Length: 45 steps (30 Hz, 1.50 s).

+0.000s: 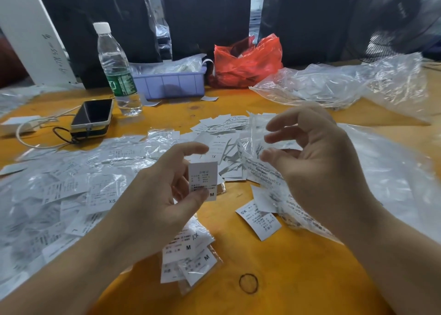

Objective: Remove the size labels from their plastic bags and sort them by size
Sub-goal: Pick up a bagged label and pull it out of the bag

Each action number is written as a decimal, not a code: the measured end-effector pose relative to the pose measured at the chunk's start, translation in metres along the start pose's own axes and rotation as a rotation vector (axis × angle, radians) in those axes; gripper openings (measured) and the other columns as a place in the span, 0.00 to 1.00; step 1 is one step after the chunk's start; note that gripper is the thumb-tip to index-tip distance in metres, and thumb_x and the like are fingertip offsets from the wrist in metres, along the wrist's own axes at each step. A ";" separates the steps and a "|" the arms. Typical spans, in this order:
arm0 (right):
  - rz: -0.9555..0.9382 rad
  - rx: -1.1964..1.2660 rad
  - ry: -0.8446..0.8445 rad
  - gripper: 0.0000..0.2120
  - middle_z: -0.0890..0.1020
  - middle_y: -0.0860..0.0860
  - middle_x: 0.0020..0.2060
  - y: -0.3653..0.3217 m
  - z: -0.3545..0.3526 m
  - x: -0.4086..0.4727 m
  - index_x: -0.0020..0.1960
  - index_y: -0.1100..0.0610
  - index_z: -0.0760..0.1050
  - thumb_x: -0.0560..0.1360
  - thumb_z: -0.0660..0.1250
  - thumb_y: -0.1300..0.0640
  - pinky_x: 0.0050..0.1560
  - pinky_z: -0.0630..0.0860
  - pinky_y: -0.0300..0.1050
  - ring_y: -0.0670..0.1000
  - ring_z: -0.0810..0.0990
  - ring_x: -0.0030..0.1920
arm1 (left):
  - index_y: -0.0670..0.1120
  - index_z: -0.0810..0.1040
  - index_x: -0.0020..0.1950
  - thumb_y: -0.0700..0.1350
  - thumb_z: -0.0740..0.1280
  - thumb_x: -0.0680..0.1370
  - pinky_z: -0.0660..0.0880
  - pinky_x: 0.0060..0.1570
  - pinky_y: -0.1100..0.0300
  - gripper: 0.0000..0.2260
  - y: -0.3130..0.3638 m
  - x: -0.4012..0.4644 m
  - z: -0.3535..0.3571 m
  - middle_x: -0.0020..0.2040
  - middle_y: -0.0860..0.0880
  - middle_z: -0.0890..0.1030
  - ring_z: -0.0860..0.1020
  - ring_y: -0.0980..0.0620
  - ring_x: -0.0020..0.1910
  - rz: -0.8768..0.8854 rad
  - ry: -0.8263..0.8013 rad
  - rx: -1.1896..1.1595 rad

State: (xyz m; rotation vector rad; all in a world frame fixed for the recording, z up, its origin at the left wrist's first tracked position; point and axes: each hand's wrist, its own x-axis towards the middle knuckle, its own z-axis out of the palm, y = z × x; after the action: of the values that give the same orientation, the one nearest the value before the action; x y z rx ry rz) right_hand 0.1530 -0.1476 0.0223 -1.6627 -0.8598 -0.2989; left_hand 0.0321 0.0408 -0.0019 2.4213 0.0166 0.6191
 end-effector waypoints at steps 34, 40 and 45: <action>-0.616 0.116 -0.122 0.24 0.68 0.50 0.57 -0.028 0.077 0.003 0.61 0.56 0.70 0.71 0.65 0.77 0.45 0.79 0.43 0.54 0.79 0.52 | 0.46 0.81 0.50 0.65 0.63 0.71 0.70 0.27 0.61 0.24 0.007 0.010 -0.030 0.44 0.51 0.85 0.78 0.54 0.30 -0.644 -0.054 -0.837; -0.515 0.160 -0.155 0.23 0.70 0.54 0.57 -0.027 0.073 0.002 0.59 0.58 0.70 0.70 0.67 0.77 0.47 0.80 0.45 0.55 0.79 0.52 | 0.46 0.84 0.38 0.43 0.70 0.73 0.71 0.26 0.65 0.05 0.005 0.011 -0.038 0.33 0.49 0.81 0.77 0.56 0.30 -0.553 0.067 -0.787; -0.300 0.146 -0.169 0.13 0.76 0.49 0.51 -0.026 0.070 0.003 0.54 0.52 0.74 0.72 0.69 0.63 0.47 0.78 0.41 0.51 0.78 0.52 | 0.49 0.84 0.36 0.48 0.72 0.67 0.71 0.29 0.64 0.04 0.003 0.009 -0.041 0.33 0.50 0.81 0.76 0.56 0.30 -0.444 0.151 -0.731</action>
State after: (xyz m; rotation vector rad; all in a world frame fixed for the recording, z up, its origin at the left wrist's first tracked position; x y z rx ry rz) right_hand 0.1200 -0.0800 0.0234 -1.4364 -1.2336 -0.2955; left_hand 0.0219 0.0639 0.0320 1.5911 0.3245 0.4860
